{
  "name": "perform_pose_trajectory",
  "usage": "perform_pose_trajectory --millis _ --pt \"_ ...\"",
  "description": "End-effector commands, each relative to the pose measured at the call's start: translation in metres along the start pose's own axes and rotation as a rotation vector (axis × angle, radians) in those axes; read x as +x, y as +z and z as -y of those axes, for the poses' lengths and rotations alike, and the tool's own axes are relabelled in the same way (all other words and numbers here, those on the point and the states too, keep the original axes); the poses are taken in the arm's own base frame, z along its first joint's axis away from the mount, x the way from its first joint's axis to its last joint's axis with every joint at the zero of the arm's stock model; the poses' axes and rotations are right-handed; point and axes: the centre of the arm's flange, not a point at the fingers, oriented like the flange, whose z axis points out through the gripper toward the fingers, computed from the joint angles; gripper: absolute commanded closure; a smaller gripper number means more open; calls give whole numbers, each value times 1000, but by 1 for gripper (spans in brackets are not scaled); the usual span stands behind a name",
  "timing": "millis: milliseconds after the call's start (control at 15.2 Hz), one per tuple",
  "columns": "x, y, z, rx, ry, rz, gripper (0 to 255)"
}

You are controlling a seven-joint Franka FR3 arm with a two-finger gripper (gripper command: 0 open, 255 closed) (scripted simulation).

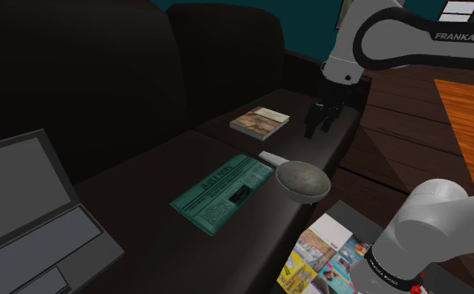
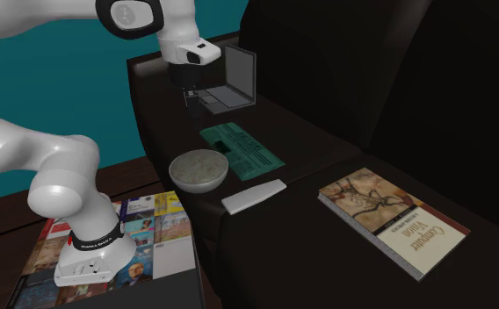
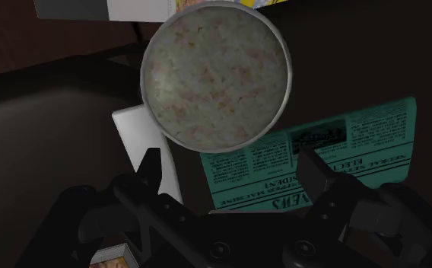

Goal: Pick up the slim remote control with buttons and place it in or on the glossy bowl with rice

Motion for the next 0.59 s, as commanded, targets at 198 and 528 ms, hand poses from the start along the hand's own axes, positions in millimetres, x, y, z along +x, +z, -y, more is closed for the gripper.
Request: perform_pose_trajectory --millis 198,528 --pt "22 31 -12 -16 -36 9 0" --pt "58 82 -32 -42 -95 23 0"
